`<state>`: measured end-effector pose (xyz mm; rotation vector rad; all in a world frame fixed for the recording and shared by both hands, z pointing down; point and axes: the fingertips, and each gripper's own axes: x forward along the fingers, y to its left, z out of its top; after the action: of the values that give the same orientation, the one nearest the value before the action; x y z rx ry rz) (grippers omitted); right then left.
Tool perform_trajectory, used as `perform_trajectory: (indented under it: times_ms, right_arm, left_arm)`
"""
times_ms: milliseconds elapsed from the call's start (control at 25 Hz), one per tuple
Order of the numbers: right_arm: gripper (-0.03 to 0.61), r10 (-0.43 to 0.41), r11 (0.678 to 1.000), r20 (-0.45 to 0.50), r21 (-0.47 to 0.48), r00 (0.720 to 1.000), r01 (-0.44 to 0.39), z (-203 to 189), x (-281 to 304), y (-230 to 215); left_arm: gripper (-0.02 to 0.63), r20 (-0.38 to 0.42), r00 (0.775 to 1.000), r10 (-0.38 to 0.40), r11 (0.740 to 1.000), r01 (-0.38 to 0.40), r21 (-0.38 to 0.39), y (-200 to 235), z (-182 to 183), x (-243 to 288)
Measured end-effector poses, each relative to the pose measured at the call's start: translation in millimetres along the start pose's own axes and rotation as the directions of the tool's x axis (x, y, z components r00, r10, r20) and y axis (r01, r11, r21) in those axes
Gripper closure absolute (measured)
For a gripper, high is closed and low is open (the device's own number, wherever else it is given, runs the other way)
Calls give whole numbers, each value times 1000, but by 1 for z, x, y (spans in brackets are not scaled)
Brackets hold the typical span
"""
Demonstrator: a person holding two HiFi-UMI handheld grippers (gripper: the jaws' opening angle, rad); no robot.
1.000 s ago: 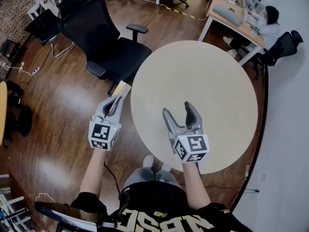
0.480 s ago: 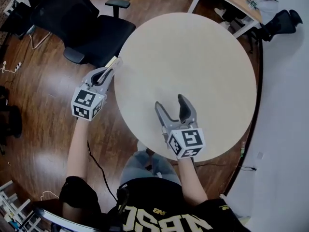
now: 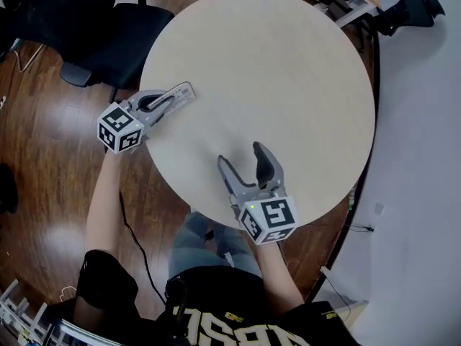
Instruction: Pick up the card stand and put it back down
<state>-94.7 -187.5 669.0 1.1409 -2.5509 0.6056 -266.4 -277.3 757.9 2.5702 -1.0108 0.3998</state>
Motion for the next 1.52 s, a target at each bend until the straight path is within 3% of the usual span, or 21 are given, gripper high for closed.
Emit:
perform_trajectory:
  times_ms: [200,440,520,600,720,840,960,1280,1360,1520]
  right_arm:
    - [216,-10,1000,0,2,1000,10,-9,-6,-7]
    - [218,-25,1000,-6,12,1000,25,-23,-27,-12]
    - [218,-29,999,-8,16,1000,29,-29,-29,-13]
    - [218,-32,999,-9,21,999,33,-36,-32,-15]
    - [216,-24,999,-9,23,1000,24,-43,-42,-12]
    - [218,-9,1000,11,13,1000,9,-39,-51,-6]
    - [218,1,1000,40,4,999,-1,-28,-61,2]
    - [216,71,996,122,-54,990,-65,15,-87,38]
    - [218,93,994,147,-75,985,-82,30,-93,48]
    - [218,136,986,212,-120,968,-112,65,-103,66]
  left_arm:
    - [595,-72,980,-184,981,187,42,-13,-15,38]
    - [595,-135,907,-398,913,407,43,-43,-28,65]
    - [594,-118,903,-413,905,421,53,-43,-24,71]
    - [580,-75,923,-379,923,383,47,-38,-19,75]
    - [395,-10,959,-285,959,285,-12,-29,-18,65]
    - [345,14,985,-175,984,175,-20,-25,-14,42]
    - [324,94,993,-72,997,74,-18,-36,2,12]
    - [341,200,978,49,994,-68,86,-135,64,-58]
    - [341,267,957,113,988,-138,75,-155,88,-78]
    - [350,373,884,283,946,-322,44,-180,130,-123]
